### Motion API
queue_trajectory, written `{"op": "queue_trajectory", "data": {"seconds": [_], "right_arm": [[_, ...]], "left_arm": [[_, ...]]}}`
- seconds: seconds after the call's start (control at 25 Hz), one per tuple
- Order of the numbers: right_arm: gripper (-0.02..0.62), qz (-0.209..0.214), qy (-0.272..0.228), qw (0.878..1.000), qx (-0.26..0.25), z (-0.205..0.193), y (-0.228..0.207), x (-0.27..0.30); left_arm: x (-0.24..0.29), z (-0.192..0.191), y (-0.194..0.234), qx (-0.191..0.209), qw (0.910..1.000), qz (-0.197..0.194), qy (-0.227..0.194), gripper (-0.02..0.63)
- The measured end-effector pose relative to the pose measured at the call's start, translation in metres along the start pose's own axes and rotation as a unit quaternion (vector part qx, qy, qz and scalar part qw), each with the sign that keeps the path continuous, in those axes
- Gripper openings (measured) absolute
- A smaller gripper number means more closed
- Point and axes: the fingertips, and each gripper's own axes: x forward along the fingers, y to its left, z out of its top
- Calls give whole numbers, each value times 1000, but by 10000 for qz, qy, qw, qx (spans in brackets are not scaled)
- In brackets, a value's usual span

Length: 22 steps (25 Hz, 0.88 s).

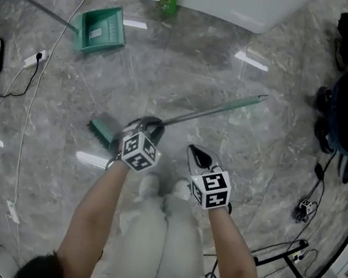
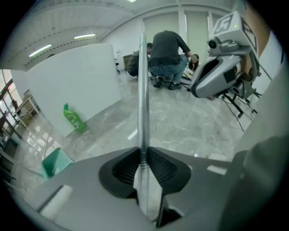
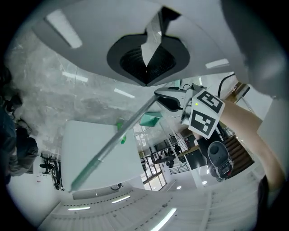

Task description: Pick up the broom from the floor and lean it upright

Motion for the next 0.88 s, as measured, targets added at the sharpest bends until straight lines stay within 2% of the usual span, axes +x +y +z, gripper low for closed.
{"op": "queue_trajectory", "data": {"seconds": [0.2,0.4,0.68,0.88], "right_arm": [[2,74,-109,9999,-66,45,16,-24],[2,19,-128,9999,-91,75,23,-43],[2,-118,-328,9993,119,135,29,-71],[2,-185,-867,9956,314,209,26,-101]], "left_arm": [[-40,14,39,-657,9965,392,-345,71],[-79,43,70,-1355,9836,817,-865,71],[-123,100,106,-1697,9737,1058,-1091,72],[-162,155,143,-2009,9606,1429,-1280,72]]}}
